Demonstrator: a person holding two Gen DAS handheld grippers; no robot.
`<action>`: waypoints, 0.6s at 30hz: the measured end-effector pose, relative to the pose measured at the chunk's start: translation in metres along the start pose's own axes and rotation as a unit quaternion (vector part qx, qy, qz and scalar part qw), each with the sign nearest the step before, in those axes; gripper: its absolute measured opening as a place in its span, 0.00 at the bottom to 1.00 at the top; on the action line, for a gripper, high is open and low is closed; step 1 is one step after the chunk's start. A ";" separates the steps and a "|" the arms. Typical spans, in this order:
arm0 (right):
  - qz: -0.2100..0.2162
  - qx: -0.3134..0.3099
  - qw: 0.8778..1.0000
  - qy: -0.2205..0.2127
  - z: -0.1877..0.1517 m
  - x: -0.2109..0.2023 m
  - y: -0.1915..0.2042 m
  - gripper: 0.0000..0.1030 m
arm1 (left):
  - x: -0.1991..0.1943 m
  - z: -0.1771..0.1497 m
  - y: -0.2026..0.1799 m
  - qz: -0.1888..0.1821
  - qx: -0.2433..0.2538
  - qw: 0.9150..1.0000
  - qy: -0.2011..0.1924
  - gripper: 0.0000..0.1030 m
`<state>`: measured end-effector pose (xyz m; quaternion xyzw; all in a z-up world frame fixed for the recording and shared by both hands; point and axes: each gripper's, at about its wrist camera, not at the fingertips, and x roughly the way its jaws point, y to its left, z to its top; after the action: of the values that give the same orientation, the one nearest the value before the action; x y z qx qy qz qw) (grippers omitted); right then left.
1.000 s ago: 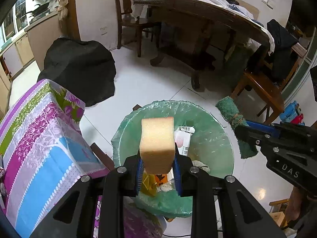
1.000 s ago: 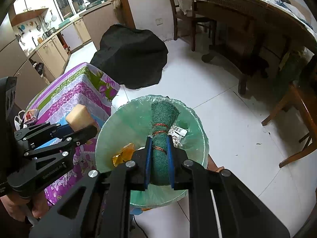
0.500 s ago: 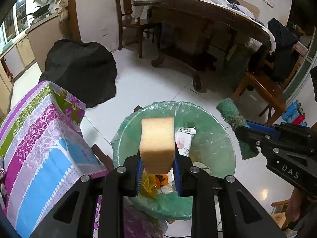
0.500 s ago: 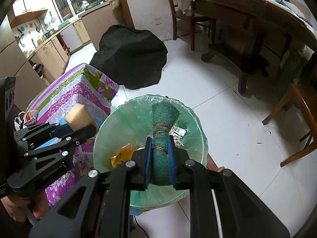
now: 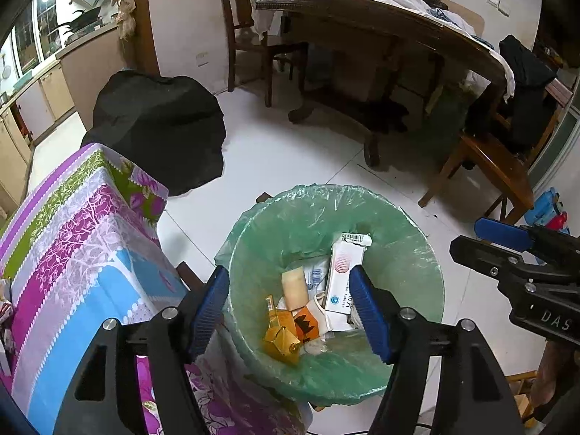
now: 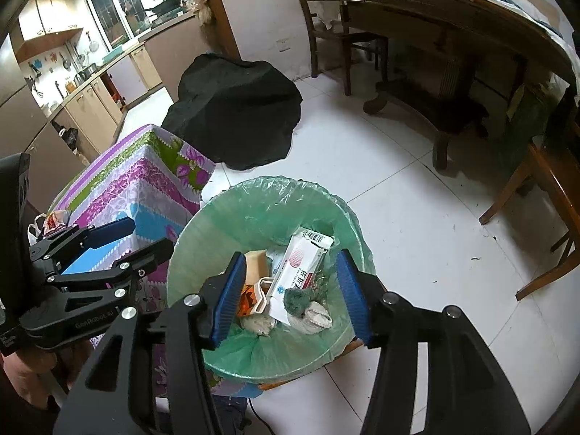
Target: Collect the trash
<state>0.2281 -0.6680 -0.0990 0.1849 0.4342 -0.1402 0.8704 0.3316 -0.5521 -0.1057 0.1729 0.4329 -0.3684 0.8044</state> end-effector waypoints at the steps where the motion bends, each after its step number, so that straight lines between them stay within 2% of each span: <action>1: -0.001 -0.001 1.000 -0.001 -0.001 0.000 0.001 0.50 | 0.000 0.000 0.000 0.000 0.001 1.000 -0.001 0.67; 10: -0.010 -0.007 1.000 -0.022 -0.008 -0.008 0.006 0.59 | -0.004 -0.006 -0.001 0.001 0.005 1.000 -0.004 0.67; 12: -0.015 -0.009 0.999 -0.033 -0.010 -0.014 0.007 0.65 | -0.005 -0.007 0.000 0.000 0.004 1.000 -0.006 0.67; 18: -0.020 -0.012 0.998 -0.055 -0.018 -0.024 0.009 0.72 | -0.010 -0.011 0.001 0.001 0.004 1.000 -0.010 0.67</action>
<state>0.2049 -0.6500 -0.0875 0.1580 0.3906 -0.1621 0.8923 0.3225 -0.5404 -0.1034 0.1725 0.4233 -0.3711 0.8083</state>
